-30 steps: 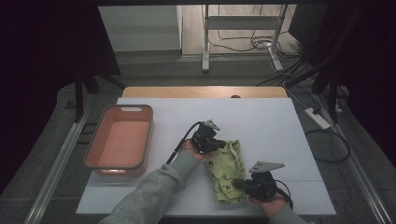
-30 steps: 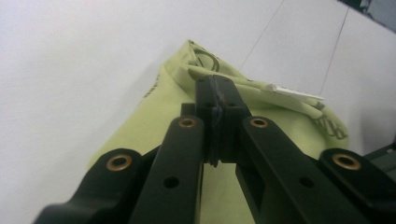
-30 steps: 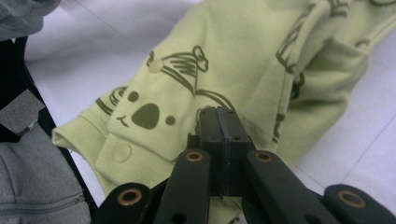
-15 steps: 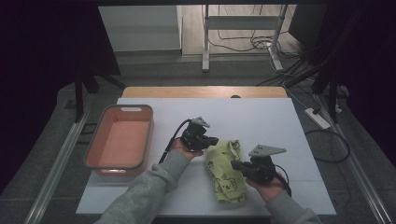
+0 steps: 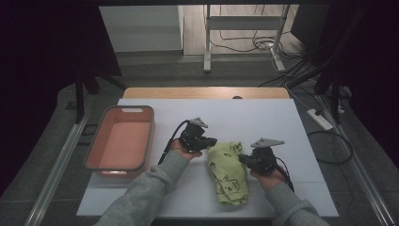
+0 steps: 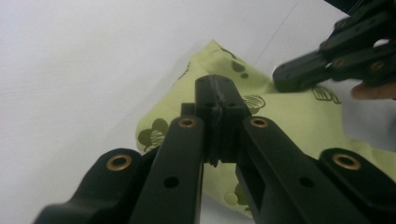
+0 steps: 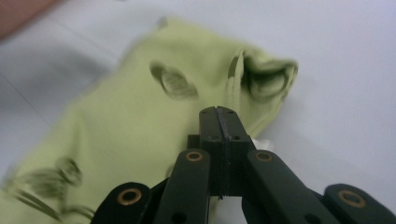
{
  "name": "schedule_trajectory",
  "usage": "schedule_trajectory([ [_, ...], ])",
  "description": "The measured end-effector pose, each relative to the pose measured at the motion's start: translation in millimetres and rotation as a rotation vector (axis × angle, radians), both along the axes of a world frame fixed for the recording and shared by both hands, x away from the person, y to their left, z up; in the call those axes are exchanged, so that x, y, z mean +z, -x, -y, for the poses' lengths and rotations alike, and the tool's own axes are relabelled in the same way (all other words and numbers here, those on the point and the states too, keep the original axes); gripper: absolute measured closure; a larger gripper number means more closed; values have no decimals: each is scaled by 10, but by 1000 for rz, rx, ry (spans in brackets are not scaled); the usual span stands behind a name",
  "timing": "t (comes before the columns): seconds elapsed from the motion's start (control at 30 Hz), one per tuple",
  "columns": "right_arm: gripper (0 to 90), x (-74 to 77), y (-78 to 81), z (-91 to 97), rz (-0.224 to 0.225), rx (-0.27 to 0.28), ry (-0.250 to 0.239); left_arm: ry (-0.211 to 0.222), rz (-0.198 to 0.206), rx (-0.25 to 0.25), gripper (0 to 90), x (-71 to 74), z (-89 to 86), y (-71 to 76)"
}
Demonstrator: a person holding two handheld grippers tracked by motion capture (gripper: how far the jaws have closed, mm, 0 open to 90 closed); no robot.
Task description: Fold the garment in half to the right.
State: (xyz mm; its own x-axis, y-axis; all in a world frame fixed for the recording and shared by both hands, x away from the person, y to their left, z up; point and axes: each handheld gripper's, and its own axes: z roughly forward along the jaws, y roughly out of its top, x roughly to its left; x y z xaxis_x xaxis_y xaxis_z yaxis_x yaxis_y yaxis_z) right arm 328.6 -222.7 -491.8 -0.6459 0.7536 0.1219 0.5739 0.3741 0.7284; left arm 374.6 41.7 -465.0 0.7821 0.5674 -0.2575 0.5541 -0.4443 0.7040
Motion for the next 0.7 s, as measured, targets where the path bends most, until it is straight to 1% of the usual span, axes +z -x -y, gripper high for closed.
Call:
schedule_trajectory([
  [0.07, 898, -114, 27, 10, -25, -4, 22, -5, -4, -2, 893, -19, 15, -5],
  [0.13, 898, -181, 38, 3, -50, 2, 14, -8, -10, -5, 894, -36, 33, -10],
  [0.17, 898, -182, 44, -11, -42, 7, 24, -8, -11, -6, 894, -40, 43, -12],
  [0.23, 897, -139, 50, -18, -25, 10, 20, -8, -12, -12, 893, -45, 54, -13],
  [0.3, 898, -91, 55, -1, -3, 3, 25, -8, -12, -13, 894, -50, 58, -16],
  [0.4, 898, 27, 65, 59, 18, -8, -8, -9, -12, -11, 893, -44, 52, -13],
  [0.47, 897, 107, 94, 65, 41, -3, -23, -9, -12, -11, 893, -43, 47, -12],
  [0.5, 898, 164, 122, 55, 54, 7, -30, -11, -13, -12, 894, -44, 48, -12],
  [0.6, 897, 258, 190, -15, 78, 41, -36, -13, -15, -14, 894, -58, 60, -16],
  [0.7, 897, 288, 235, -106, 84, 76, -42, -19, -20, -22, 894, -83, 83, -22],
])
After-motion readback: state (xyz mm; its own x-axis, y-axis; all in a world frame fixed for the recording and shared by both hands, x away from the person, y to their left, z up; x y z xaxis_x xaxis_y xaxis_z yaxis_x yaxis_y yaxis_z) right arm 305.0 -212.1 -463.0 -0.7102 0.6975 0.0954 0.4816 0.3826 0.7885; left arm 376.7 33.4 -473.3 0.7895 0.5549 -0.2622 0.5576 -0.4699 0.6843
